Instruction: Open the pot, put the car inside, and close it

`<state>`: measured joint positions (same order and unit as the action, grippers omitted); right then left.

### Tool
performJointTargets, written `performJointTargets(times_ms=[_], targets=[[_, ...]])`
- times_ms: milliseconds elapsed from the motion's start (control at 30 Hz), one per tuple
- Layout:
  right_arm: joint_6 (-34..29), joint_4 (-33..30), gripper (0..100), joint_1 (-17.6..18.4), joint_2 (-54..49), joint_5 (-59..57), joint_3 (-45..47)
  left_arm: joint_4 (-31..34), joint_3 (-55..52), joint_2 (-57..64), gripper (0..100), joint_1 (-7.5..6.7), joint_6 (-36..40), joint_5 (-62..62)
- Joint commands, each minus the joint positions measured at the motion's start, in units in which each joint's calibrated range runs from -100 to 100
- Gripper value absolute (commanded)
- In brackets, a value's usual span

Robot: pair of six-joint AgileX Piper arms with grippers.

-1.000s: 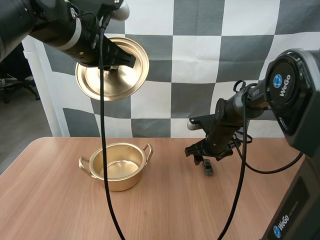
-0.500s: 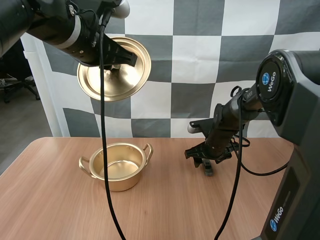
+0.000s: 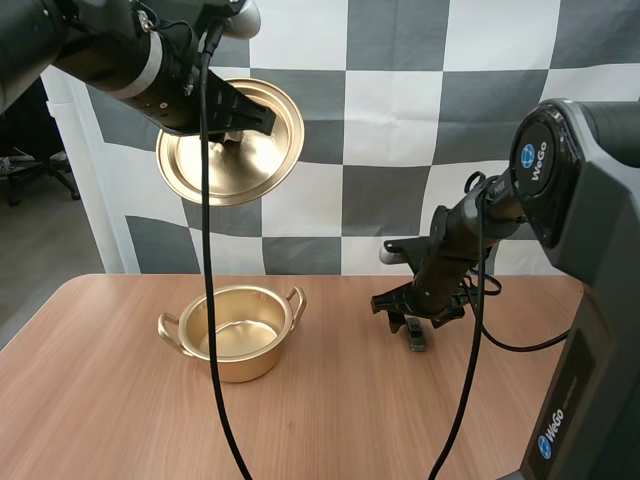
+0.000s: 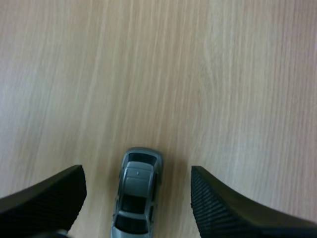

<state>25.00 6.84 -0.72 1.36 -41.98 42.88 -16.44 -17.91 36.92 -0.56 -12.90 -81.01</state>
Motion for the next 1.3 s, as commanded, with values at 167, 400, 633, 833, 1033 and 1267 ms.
performJointTargets(times_ms=[167,400,633,833,1033,1267], targets=[[0.00,0.11,100,-0.01,0.04,0.98,-0.07,-0.15,0.06,-0.02,0,0.05,0.07,-0.92],[0.00,0.11,100,-0.01,2.06,1.18,-0.07,-0.15,0.06,-0.02,0,0.05,0.07,-1.43],[0.00,0.11,100,-0.01,2.22,1.18,-0.07,-0.15,0.06,-0.02,0,0.05,0.07,-1.60],[0.00,0.11,75,-0.01,2.22,0.25,-0.07,-0.15,0.06,-0.02,0,0.05,0.07,-1.60],[0.00,-0.01,0,-0.01,1.80,0.10,-0.07,-0.15,0.06,-0.02,0,0.05,0.07,-1.60],[0.00,-0.01,0,-0.01,-3.46,-1.03,-0.49,-0.15,1.23,0.82,0,0.05,0.07,-1.03]])
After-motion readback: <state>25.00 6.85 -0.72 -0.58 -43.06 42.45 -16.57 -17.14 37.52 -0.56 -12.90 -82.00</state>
